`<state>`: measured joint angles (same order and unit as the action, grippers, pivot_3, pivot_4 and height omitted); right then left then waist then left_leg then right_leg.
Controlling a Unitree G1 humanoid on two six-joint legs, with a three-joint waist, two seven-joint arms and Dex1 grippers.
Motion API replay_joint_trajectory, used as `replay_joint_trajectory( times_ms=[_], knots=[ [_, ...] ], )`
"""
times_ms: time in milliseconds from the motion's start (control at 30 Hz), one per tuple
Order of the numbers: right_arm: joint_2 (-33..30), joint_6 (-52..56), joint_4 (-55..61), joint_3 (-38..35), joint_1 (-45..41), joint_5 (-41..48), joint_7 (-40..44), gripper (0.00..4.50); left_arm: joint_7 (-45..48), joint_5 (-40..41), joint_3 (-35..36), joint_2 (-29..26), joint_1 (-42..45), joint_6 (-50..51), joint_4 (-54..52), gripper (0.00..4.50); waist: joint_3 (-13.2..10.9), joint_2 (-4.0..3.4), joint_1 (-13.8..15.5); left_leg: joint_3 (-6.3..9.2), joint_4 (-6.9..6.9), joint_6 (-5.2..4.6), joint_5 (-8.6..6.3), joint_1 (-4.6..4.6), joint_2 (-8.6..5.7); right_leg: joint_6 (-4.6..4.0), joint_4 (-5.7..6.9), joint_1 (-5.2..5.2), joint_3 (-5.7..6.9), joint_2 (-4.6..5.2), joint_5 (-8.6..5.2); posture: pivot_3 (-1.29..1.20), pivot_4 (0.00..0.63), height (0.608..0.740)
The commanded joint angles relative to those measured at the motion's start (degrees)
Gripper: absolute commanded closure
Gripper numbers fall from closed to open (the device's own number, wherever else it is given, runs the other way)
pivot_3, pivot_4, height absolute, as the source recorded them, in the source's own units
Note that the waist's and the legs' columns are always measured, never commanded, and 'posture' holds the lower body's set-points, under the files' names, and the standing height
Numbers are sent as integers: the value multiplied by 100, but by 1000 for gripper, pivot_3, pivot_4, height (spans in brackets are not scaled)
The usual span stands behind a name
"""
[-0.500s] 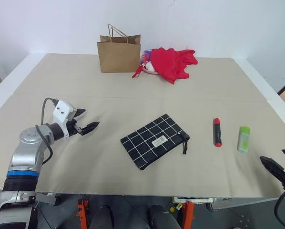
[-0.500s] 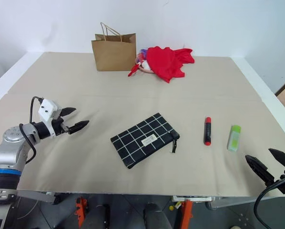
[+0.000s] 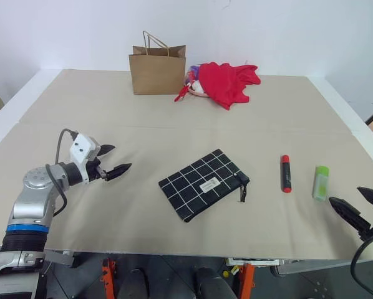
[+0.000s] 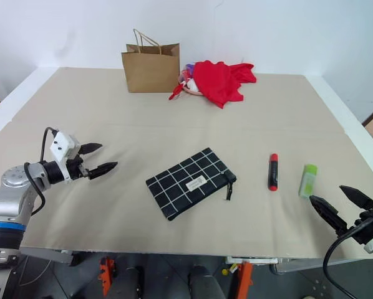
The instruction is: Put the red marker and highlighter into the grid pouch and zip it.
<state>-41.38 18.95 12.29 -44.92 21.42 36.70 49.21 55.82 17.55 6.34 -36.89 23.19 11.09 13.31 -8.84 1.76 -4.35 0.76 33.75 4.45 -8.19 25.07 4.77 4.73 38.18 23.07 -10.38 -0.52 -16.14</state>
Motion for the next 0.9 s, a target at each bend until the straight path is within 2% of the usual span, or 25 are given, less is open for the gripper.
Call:
replay_joint_trajectory(
  times_ms=[33,200,300,367,433,633,767,900],
  knots=[
    [-92,87,387,34,-57,74,-41,53,224,9,-87,-112,54,-111,-253,0,0,0,0,0,0,0,0,0,0,0,0,0,0,0,0,0,150,740],
    [-181,685,1089,683,-788,416,-432,53,620,68,-468,-83,44,2,-776,0,-1,-3,-34,0,3,-2,1,-1,0,-5,0,1,-1,0,9,0,150,740],
    [-159,1020,1148,1999,-2150,104,-815,53,926,19,-948,28,31,-63,-1275,0,-4,-8,-55,2,6,-8,6,-5,2,-9,1,1,-1,-1,19,0,150,740],
    [112,970,789,2730,-2986,-281,-1014,549,1062,-59,-1254,109,-21,-161,-1513,0,-7,-13,-87,6,14,-14,10,-6,0,-12,1,2,-1,-3,29,0,150,740],
    [438,821,334,3347,-3630,-615,-1081,1274,1184,-111,-1496,182,-31,-265,-1645,0,-7,-10,-86,16,17,-22,16,-1,-6,-8,1,2,-1,-5,34,0,150,740],
    [945,37,-931,4186,-3989,-1426,-883,4392,1346,-189,-1836,285,-71,-542,-1821,0,-8,-12,16,32,11,-21,11,17,-8,8,2,2,8,-9,29,0,150,740],
    [1008,-514,-1610,4467,-3875,-1959,-816,4458,1328,-274,-1992,345,-162,-672,-2003,0,-8,-12,21,31,11,-36,-6,22,-9,-9,3,3,9,-8,28,0,150,740],
    [1147,-674,-1837,4559,-3784,-2136,-828,4458,1285,-358,-2068,381,-191,-757,-2097,0,-8,-12,20,39,10,-40,-9,19,-8,-16,11,2,18,-10,24,0,150,740]
  ],
)
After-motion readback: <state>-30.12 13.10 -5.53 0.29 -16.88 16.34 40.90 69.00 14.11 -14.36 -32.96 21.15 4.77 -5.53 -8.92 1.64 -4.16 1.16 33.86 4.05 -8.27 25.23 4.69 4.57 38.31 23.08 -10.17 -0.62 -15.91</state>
